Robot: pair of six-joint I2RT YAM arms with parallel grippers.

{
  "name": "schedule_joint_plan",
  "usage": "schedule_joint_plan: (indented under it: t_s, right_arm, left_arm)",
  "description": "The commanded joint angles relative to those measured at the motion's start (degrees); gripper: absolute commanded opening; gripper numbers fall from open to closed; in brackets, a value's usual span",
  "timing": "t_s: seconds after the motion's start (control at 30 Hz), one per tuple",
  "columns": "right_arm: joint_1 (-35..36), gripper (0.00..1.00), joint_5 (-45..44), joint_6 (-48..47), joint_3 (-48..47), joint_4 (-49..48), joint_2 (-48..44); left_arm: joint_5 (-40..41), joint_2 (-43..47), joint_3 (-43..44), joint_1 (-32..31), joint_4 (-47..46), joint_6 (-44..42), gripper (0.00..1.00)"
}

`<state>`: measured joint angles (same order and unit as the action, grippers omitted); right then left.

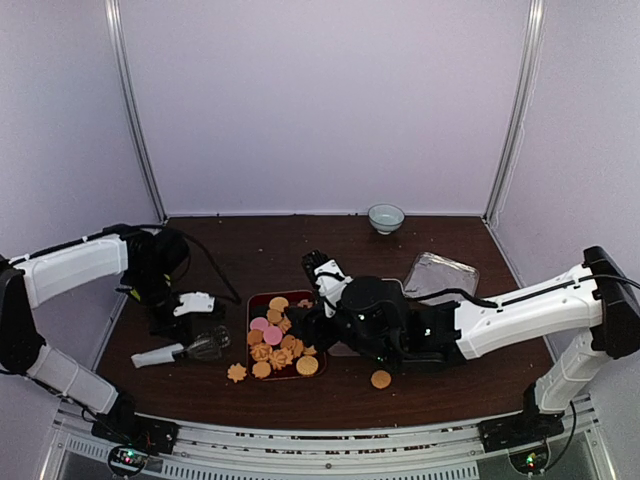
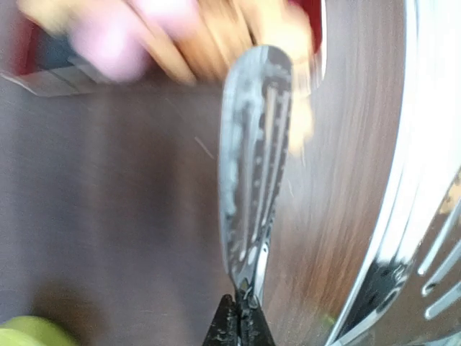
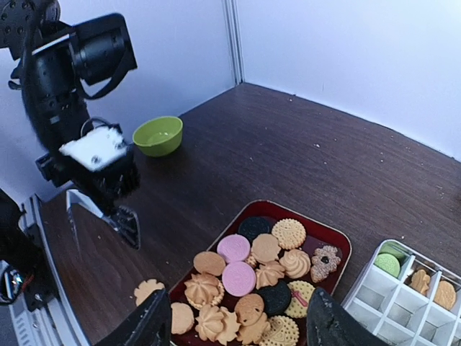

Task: Pack the cookies
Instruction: Pick up the clamp at the corner of the board, then pass from the left arm to the right

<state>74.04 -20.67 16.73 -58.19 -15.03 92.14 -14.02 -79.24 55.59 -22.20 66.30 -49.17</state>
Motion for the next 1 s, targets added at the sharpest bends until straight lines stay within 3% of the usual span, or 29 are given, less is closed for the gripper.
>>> schedule_joint_plan:
  t_s: [0.0, 0.17, 0.27, 0.4, 0.6, 0.97]
  right_arm:
    - [-2.0, 0.66, 5.1, 2.8, 0.0, -4.6, -4.6]
    - [-2.7, 0.67, 10.5, 3.1, -3.2, -6.4, -5.3]
    - [-2.7, 0.66, 14.2, 3.2, -7.2, -6.8, -4.3]
    - [-2.8, 0.64, 18.8, 3.9, -11.8, -7.3, -1.8]
    - [-3.2, 0.57, 23.5, 6.6, -17.8, -6.8, 3.4]
    - [-3.9, 0.46, 26.8, 10.0, -22.0, -5.3, 8.6]
  left_arm:
    - [-16.3, -1.8, 21.9, -0.2, 7.2, 10.3, 0.0]
    - [-35.4, -5.6, 39.6, -0.3, 6.2, 23.3, 0.0]
    - [-43.8, -5.5, 41.1, -0.2, 0.2, 30.5, 0.0]
    - [-50.2, -3.2, 35.8, -0.3, -12.2, 40.8, 0.0]
    - [-54.4, 2.1, 26.2, -1.7, -32.1, 54.6, 0.0]
    - [-55.9, 3.5, 24.3, -2.4, -33.4, 56.1, 0.0]
